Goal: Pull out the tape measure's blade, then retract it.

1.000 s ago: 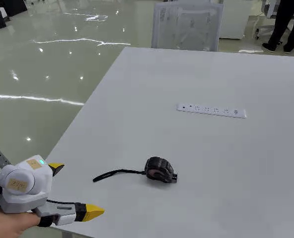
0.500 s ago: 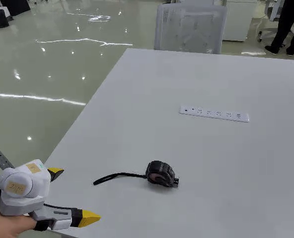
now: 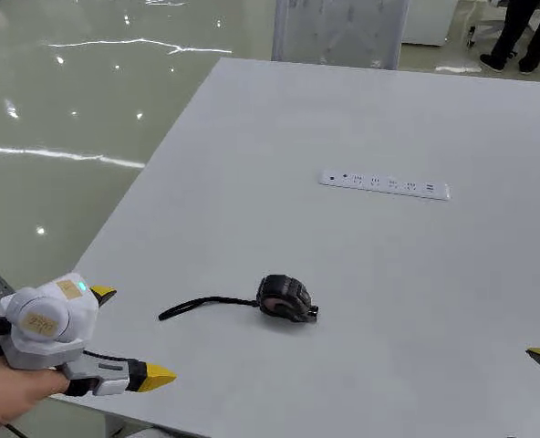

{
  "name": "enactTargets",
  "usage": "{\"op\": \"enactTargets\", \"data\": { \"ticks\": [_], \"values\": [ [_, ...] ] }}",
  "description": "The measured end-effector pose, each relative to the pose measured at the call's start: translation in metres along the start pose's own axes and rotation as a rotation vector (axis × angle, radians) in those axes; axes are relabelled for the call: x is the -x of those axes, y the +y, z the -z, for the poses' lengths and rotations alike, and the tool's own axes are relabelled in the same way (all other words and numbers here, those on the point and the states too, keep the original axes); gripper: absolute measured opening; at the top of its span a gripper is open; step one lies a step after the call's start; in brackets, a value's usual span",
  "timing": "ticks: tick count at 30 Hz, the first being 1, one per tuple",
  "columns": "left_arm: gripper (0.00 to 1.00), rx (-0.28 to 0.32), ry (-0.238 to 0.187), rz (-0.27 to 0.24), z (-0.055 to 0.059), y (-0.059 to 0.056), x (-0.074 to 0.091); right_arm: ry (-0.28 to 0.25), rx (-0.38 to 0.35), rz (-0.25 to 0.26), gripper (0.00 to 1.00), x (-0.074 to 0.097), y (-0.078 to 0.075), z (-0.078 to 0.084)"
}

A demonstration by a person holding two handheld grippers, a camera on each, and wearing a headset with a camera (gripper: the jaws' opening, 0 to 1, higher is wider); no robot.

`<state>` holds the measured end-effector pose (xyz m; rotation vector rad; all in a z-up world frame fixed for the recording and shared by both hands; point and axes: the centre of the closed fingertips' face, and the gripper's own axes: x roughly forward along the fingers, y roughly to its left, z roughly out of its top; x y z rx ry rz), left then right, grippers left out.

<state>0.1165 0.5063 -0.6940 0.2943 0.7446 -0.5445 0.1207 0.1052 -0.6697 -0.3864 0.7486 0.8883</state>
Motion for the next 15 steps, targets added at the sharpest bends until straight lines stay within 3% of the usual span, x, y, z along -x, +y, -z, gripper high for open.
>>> {"op": "enactTargets", "data": {
  "ticks": [7,15],
  "values": [
    [0.93,0.011,0.015,0.037,0.008,0.003,-0.017,0.0,0.002,-0.033,0.94,-0.016,0.001,-0.006],
    [0.9,-0.004,-0.003,0.055,0.002,0.007,-0.028,0.0,0.035,-0.057,0.91,-0.035,0.0,-0.018]
  ]
}}
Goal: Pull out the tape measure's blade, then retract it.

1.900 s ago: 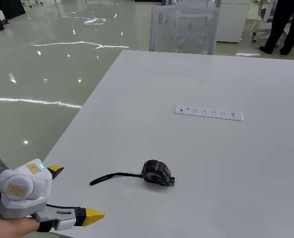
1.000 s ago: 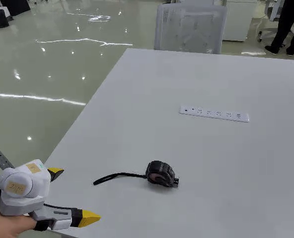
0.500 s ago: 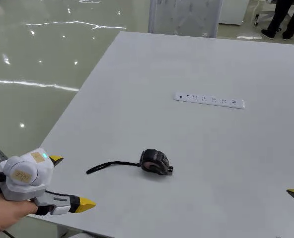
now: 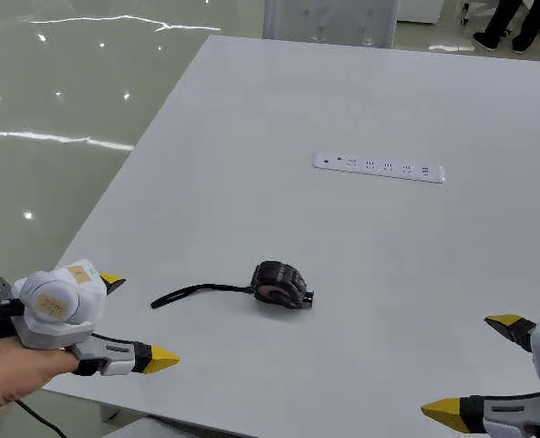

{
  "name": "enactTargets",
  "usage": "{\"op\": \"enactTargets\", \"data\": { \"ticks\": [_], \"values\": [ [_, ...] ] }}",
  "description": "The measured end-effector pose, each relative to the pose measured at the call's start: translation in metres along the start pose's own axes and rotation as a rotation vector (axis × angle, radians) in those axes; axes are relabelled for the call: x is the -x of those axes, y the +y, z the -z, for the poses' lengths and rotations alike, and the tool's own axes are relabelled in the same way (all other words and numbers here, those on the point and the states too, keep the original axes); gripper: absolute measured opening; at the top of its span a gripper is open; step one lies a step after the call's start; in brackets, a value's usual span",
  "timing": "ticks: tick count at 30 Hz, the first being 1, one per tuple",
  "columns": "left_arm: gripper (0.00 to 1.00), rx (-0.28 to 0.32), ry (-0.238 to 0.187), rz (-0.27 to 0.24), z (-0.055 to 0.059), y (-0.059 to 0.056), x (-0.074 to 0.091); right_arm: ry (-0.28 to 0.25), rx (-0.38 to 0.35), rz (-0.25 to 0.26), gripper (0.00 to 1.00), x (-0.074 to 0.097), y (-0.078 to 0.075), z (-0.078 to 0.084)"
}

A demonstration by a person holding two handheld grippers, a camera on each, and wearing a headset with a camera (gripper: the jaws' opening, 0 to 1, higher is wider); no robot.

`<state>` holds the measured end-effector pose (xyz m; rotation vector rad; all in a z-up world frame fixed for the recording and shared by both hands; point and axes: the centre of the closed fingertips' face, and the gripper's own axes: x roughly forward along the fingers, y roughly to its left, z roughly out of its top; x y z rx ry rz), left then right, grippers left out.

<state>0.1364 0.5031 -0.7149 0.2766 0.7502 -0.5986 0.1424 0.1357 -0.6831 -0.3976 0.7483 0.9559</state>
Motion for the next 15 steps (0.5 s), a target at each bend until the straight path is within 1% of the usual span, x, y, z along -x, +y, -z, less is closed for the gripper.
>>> {"op": "enactTargets", "data": {
  "ticks": [3,6,11,15],
  "values": [
    [0.89,-0.015,-0.012,0.007,-0.007,0.0,-0.004,-0.003,0.014,-0.012,0.9,-0.009,0.002,-0.007],
    [0.88,-0.028,-0.014,0.016,-0.011,-0.001,-0.009,-0.005,0.023,-0.022,0.9,-0.016,0.002,-0.013],
    [0.87,-0.04,-0.017,0.024,-0.016,-0.002,-0.017,-0.008,0.026,-0.033,0.89,-0.027,-0.001,-0.017],
    [0.85,-0.052,-0.015,0.038,-0.019,-0.006,-0.026,-0.011,0.038,-0.048,0.87,-0.035,0.0,-0.021]
  ]
}}
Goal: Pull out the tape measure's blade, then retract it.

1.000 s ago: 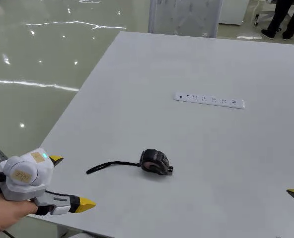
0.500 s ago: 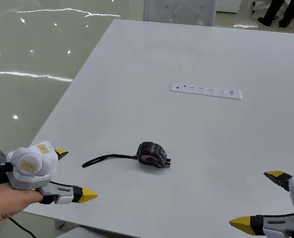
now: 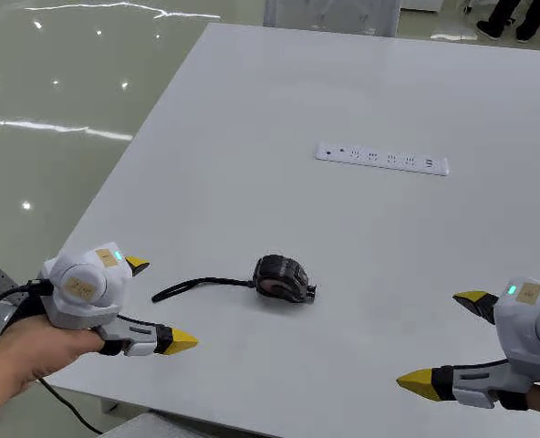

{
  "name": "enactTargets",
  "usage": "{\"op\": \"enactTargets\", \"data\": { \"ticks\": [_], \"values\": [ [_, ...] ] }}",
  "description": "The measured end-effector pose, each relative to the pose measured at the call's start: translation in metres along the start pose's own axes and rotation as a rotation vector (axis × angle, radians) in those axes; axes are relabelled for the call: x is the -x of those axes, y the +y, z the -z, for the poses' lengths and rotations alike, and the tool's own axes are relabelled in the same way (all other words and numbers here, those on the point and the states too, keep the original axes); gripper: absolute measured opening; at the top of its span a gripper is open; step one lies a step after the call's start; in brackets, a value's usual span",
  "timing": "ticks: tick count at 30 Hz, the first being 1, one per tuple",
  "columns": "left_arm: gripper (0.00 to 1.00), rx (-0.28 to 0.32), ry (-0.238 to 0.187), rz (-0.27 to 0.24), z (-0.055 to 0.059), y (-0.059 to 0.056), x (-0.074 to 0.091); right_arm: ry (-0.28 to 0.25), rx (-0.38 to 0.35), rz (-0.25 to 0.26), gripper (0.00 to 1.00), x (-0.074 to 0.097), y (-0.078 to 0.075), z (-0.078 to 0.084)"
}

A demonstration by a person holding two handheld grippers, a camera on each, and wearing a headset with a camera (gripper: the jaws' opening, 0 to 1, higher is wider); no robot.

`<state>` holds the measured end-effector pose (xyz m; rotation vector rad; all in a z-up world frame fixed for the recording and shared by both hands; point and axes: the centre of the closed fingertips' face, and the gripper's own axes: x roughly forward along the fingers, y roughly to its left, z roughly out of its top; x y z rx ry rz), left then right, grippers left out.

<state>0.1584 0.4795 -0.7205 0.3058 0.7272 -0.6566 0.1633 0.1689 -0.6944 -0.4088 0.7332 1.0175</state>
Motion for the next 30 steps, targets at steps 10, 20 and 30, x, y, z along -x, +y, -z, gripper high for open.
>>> {"op": "enactTargets", "data": {
  "ticks": [10,20,30],
  "values": [
    [0.81,-0.037,-0.004,0.031,-0.015,-0.007,-0.02,0.017,0.035,-0.05,0.84,-0.025,0.006,-0.001],
    [0.79,-0.08,-0.005,0.071,-0.033,-0.012,-0.046,0.012,0.078,-0.087,0.77,-0.045,0.001,-0.01],
    [0.76,-0.137,0.0,0.111,-0.048,-0.016,-0.067,0.012,0.141,-0.126,0.71,-0.071,-0.002,-0.022]
  ]
}}
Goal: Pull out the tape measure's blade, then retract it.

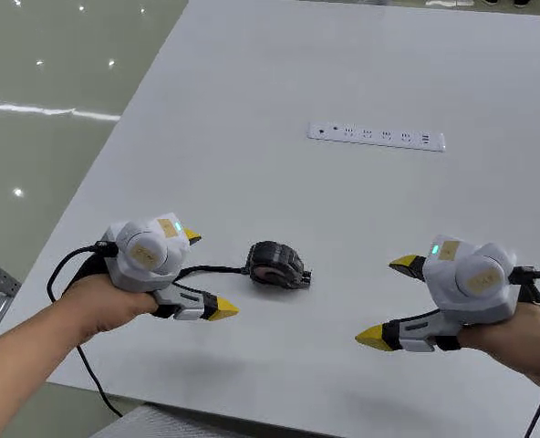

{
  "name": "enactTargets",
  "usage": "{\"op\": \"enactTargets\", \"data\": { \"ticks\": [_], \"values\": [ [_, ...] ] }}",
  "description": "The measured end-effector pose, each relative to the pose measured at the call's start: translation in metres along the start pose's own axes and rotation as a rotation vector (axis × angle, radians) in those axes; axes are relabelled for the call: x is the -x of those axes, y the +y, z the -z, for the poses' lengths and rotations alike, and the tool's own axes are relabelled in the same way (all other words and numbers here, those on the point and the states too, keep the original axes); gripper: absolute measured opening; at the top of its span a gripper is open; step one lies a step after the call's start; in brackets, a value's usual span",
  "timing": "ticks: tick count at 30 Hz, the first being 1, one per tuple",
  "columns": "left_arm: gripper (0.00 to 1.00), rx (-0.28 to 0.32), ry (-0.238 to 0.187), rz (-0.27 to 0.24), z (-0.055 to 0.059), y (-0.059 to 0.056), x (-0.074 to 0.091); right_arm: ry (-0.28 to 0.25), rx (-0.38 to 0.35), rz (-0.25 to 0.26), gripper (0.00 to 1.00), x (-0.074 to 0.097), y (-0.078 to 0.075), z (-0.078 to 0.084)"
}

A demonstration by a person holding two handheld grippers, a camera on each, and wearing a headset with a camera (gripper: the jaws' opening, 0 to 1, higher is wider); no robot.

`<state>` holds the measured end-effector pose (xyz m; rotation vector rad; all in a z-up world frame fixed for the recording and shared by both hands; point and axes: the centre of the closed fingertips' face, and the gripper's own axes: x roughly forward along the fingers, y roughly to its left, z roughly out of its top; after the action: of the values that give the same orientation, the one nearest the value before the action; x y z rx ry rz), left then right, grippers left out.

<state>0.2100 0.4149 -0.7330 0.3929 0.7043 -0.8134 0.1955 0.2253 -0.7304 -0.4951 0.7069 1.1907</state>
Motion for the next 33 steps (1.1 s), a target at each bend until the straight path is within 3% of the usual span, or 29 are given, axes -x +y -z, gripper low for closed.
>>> {"op": "enactTargets", "data": {
  "ticks": [11,24,33],
  "values": [
    [0.74,-0.056,0.008,0.034,-0.017,0.0,-0.02,0.007,0.059,-0.039,0.66,-0.025,-0.004,-0.01],
    [0.71,-0.078,-0.001,0.076,-0.034,-0.001,-0.052,0.03,0.116,-0.075,0.58,-0.06,-0.004,-0.014],
    [0.68,-0.137,0.019,0.111,-0.035,-0.007,-0.067,0.043,0.173,-0.101,0.52,-0.082,-0.004,-0.021]
  ]
}}
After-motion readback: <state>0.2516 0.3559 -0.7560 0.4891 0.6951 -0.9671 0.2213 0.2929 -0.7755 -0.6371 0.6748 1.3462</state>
